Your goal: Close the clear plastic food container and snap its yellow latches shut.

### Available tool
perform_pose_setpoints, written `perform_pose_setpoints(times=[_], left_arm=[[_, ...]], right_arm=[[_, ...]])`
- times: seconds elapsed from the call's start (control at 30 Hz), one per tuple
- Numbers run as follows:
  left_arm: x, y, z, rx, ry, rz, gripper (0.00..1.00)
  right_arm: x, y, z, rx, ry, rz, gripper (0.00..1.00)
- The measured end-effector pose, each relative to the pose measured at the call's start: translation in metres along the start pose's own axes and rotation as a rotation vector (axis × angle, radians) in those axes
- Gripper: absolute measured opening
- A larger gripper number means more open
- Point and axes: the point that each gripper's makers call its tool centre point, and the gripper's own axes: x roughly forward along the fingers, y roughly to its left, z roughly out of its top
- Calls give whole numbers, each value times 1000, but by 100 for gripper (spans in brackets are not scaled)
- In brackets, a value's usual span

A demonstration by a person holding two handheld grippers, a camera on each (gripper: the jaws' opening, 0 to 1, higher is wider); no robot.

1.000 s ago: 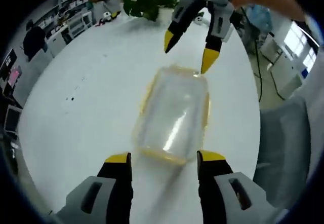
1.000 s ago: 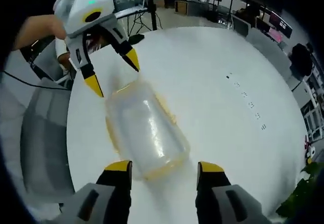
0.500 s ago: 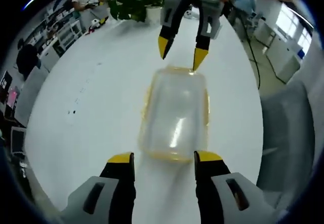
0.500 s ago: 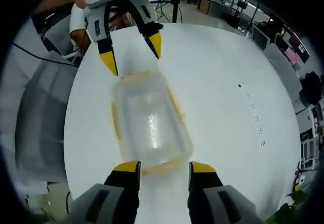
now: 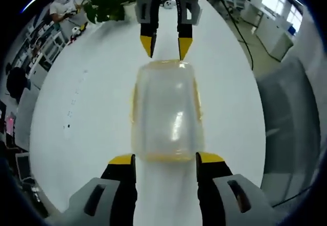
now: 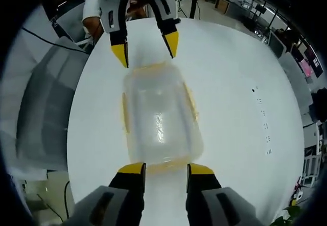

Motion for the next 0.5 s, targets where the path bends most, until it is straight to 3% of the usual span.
perform_pose_setpoints(times=[0.13, 0.23, 0.5], left_arm=[[0, -2, 7, 9, -20, -15, 44], [2, -2, 13, 19, -38, -19, 43], [9, -5, 29, 36, -74, -40, 44]], right_arm=[[0, 0, 2, -18, -2, -2, 28], [-1, 2, 15, -13, -52, 6, 30], [5, 4, 29, -26, -82, 23, 29]])
